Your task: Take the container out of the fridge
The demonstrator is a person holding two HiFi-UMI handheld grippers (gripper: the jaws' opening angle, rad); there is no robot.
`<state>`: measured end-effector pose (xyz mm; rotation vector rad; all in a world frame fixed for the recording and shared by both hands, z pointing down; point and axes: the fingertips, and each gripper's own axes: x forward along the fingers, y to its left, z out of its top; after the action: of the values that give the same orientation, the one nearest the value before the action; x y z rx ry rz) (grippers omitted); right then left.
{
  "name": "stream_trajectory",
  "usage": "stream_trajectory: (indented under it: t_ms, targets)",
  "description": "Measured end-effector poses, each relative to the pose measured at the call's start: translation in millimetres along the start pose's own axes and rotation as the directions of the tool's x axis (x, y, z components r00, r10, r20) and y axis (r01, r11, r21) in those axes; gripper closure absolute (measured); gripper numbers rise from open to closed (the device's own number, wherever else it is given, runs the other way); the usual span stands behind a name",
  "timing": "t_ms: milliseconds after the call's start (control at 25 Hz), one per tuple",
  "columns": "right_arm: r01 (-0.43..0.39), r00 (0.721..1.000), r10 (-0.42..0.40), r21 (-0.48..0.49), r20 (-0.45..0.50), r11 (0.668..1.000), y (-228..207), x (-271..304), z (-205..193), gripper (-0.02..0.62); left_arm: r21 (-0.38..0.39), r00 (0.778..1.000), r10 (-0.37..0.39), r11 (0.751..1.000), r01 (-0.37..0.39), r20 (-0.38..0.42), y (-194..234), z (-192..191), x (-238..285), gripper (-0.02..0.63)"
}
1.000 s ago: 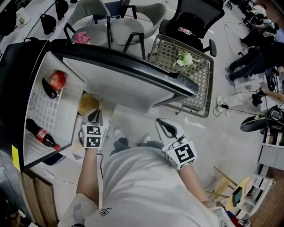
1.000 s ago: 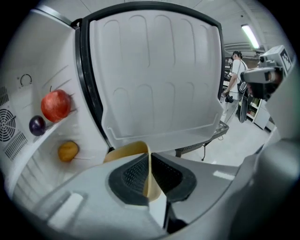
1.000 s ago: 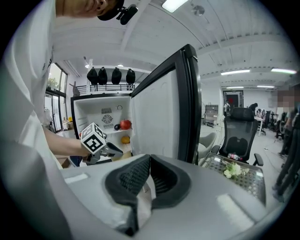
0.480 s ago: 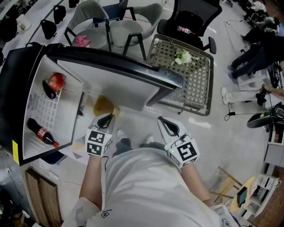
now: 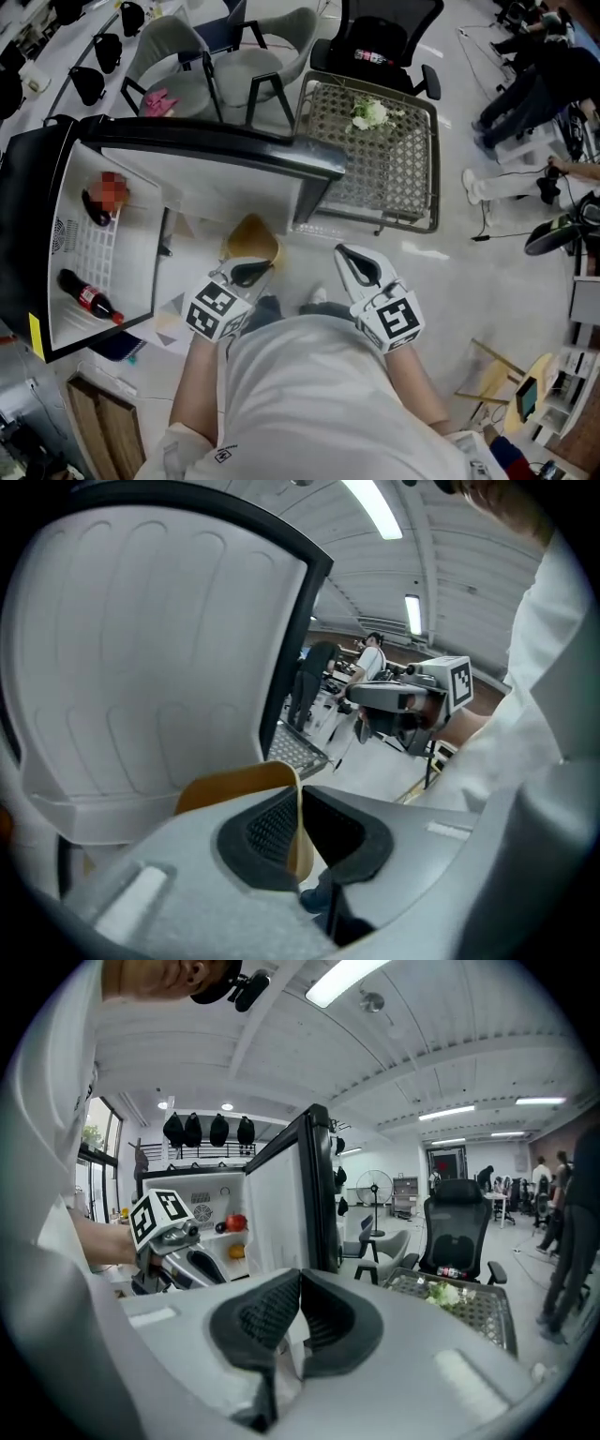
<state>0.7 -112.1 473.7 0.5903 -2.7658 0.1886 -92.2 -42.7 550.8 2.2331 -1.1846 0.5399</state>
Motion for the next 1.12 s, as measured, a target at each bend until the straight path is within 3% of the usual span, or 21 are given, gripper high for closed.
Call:
stream_trajectory:
  t_ms: [160, 400, 720, 920, 1120]
  targets:
    - [0.050, 0.999, -0.050, 0.011, 0.009, 0.999, -6.3, -10.5, 0.7, 0.592, 0.029, 0.990, -0.139, 0.990, 0.139, -0.009, -25.3, 5.9, 10.0, 0.580]
    - [0.126, 0.992, -0.127, 0.037, 0.020, 0.991, -15.6, -28.9, -2.2, 0.592, 0.088, 0.969, -0.230, 0.967, 0.239, -0.094, -44.6, 3.7, 25.5, 0.578]
    - [0.249, 0.968, -0.251, 0.084, 0.014, 0.965, -29.9, -64.3, -13.6, 0.592, 0.112, 0.908, -0.351, 0.917, 0.382, -0.228, -72.2, -9.2, 47.7, 0.574]
    - [0.331, 0.943, -0.332, 0.102, -0.004, 0.938, -39.7, -88.8, -23.5, 0.592, 0.160, 0.877, -0.429, 0.871, 0.465, -0.218, -96.7, 8.9, 64.2, 0.581]
    - [0.407, 0.912, -0.409, 0.123, -0.008, 0.905, -46.2, -115.3, -28.4, 0.592, 0.226, 0.879, -0.444, 0.851, 0.474, -0.172, -112.9, 37.8, 82.7, 0.581]
